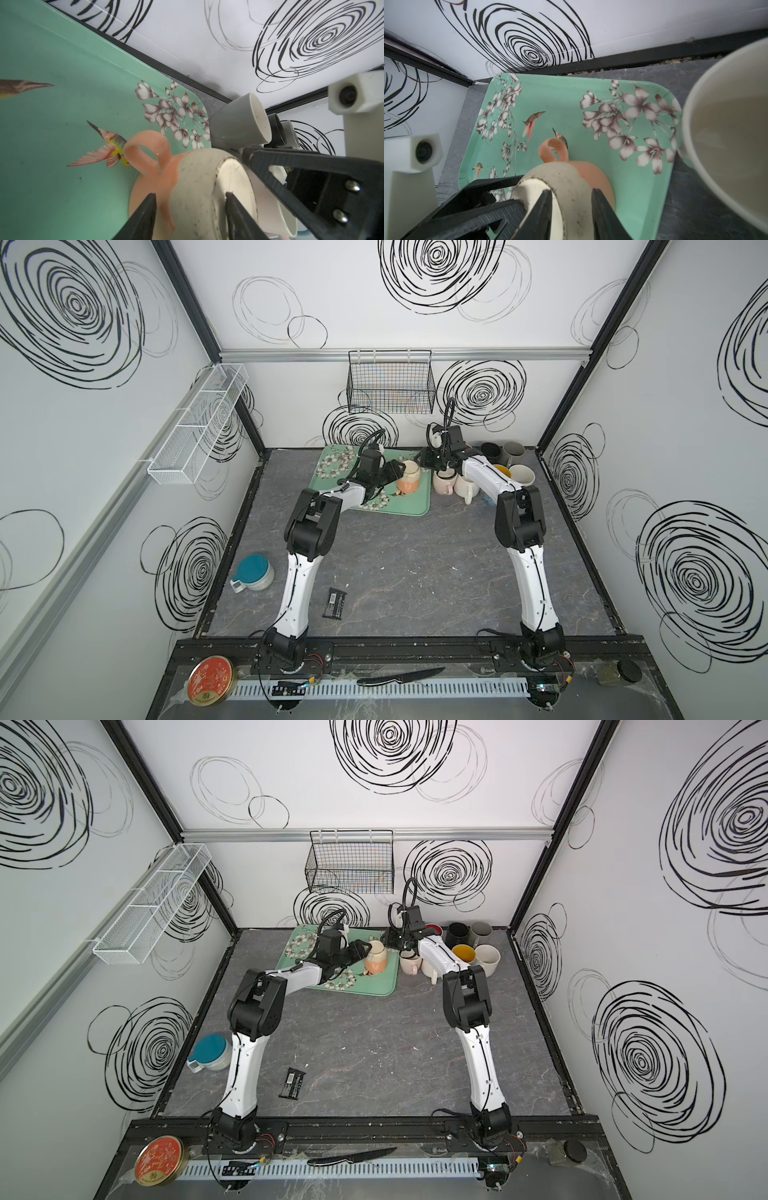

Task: Turn the mug right side up
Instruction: Move the mug to the tray.

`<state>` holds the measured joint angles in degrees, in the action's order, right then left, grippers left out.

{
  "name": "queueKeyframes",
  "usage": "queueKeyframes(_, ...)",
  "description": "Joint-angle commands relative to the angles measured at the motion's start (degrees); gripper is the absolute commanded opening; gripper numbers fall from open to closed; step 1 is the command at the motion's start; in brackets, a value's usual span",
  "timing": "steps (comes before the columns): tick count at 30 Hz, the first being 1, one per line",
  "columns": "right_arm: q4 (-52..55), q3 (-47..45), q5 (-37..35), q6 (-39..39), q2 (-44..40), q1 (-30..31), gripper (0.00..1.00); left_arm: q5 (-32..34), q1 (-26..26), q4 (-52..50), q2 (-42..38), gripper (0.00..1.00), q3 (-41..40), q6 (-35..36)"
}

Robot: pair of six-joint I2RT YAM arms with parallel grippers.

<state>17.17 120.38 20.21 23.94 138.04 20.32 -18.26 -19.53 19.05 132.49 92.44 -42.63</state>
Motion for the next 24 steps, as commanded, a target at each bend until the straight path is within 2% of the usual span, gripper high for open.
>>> queueKeyframes(1, 0.11, 1.61, 1.83, 0.75, 1.23, 0.87, 0.36, -0.63, 0.56, -3.80, -2.16, 0.57, -2.03, 2.11)
queueKeyframes(7, 2.36, 0.17, 2.65, 1.14, 0.59, 3.09, 0.32, -0.88, 1.25, -2.27, -6.55, 0.58, -7.71, 2.42)
queueKeyframes(16, -8.39, -19.68, 3.39, 6.45, -11.96, 5.48, 0.32, -1.69, 6.24, 0.13, -15.55, 0.59, -18.18, 3.26)
queueKeyframes(20, -8.67, -23.84, 1.52, 6.39, -16.26, 5.87, 0.34, -1.78, 8.43, 1.30, -18.07, 0.59, -21.07, 3.08)
queueKeyframes(24, -8.60, -24.64, 0.92, 5.43, -17.75, 5.77, 0.33, -2.74, 7.98, -0.22, -18.47, 0.58, -20.55, 2.73)
